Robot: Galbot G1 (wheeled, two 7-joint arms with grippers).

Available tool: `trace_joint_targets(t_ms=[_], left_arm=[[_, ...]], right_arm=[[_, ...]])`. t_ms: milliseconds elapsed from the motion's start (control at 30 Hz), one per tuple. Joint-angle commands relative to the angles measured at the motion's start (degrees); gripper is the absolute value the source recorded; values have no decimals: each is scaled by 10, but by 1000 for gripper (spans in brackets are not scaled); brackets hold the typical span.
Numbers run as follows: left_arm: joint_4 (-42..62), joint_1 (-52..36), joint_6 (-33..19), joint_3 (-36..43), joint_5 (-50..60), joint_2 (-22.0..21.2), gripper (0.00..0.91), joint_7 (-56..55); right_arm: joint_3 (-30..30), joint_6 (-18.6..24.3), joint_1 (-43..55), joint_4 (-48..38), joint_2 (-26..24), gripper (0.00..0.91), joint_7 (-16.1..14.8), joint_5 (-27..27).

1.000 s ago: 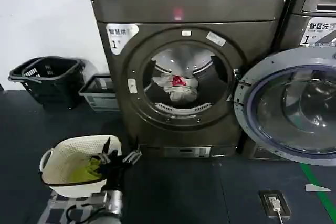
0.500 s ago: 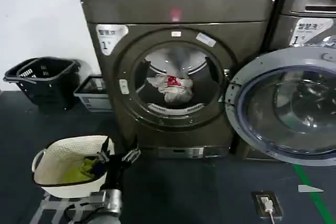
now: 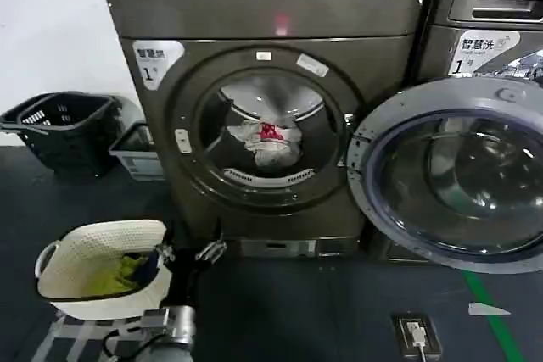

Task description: Grasp the clothes from the dryer.

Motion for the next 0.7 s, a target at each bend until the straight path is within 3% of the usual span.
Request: trace_joint_targets(t_ms=[33, 333, 500, 700], left_arm=[[0, 1, 0, 1, -1, -2, 907, 1], [3, -3, 0, 5, -2, -2, 907, 4], [4, -4, -1, 8, 1, -4, 907, 7], [4, -7, -18, 7, 20, -3, 907, 12]], right_arm=[[2, 1, 0, 1, -2, 907, 0, 0], [-2, 2, 3, 2, 1, 907, 1, -1], [-2, 36, 0, 2, -3, 907, -6, 7], [-7, 41, 6, 4, -4, 907, 6, 13]])
